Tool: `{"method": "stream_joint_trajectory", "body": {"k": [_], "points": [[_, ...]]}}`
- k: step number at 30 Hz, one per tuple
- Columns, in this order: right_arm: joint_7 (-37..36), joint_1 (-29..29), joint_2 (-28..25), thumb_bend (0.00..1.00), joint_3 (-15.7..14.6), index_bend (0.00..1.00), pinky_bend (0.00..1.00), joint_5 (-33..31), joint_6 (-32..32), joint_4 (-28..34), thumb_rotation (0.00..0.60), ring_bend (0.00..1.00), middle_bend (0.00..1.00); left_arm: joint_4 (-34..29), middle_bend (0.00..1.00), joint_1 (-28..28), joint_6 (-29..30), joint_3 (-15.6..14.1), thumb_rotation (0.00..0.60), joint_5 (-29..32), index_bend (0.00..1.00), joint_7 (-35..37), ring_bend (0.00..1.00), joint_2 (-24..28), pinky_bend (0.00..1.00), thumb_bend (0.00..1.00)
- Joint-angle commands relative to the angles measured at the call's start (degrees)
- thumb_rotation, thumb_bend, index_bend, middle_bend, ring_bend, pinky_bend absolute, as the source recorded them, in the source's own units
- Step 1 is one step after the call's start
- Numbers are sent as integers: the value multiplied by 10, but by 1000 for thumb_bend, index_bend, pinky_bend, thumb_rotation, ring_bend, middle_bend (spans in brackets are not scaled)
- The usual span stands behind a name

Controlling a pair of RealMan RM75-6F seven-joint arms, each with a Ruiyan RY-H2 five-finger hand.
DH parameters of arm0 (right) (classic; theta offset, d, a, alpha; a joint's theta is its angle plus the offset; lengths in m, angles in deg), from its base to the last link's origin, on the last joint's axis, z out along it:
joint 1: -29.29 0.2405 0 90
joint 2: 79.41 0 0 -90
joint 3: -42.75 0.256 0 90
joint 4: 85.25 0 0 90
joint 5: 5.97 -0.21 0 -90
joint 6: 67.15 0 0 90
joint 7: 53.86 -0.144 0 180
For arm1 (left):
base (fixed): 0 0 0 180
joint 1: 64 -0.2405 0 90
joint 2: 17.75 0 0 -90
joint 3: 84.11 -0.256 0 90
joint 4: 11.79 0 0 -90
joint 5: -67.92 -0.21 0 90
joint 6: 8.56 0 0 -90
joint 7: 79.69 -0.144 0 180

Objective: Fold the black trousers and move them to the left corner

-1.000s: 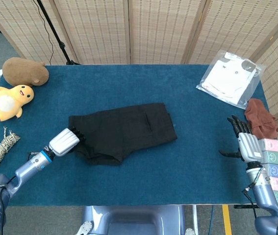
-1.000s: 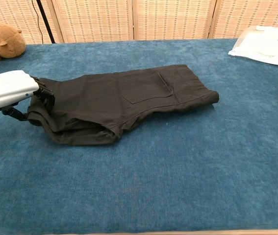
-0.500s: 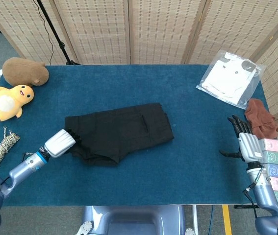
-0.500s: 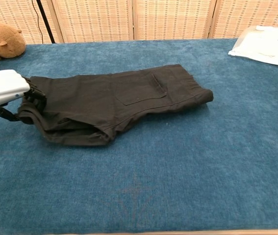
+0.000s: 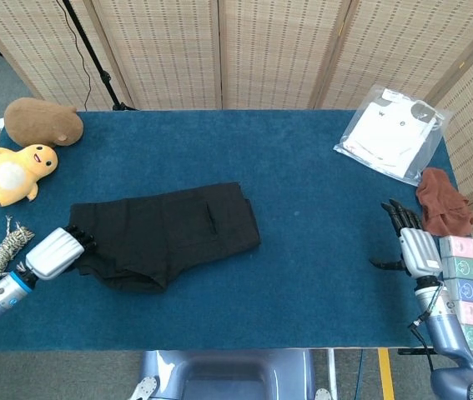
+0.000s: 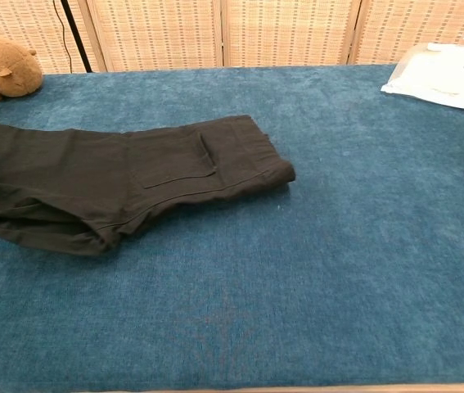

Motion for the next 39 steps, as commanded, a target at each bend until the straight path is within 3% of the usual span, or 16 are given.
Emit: {"method": "stream_joint_trajectory", "body": {"k": [1, 12, 24, 30, 39], "points": [[3, 2, 3, 0, 2, 0, 11, -5, 4, -6, 600, 0, 0, -11, 626, -19, 17, -2, 600, 1, 817, -3, 533, 22, 474, 620], [8, 3, 8, 0, 8, 0, 11, -15, 7, -18, 600, 0, 0, -47, 626, -74, 76, -5, 600, 0, 819, -14, 534, 81, 475, 620], [11, 6, 12, 0, 10, 0, 11, -21, 13, -26, 600, 0, 0, -75, 627, -104, 93, -2, 600, 0, 820, -22, 535, 110, 475, 619], [9, 4, 10, 0, 10, 0, 11, -20, 11, -23, 600, 0, 0, -77, 627, -79, 100, 13, 600, -2, 820, -26, 536, 95, 475, 620], [0, 0, 3, 0, 11, 0, 11, -18, 6, -15, 600, 0, 0, -131, 628, 34, 117, 60, 600, -15, 820, -73, 542, 80, 475, 618]]}}
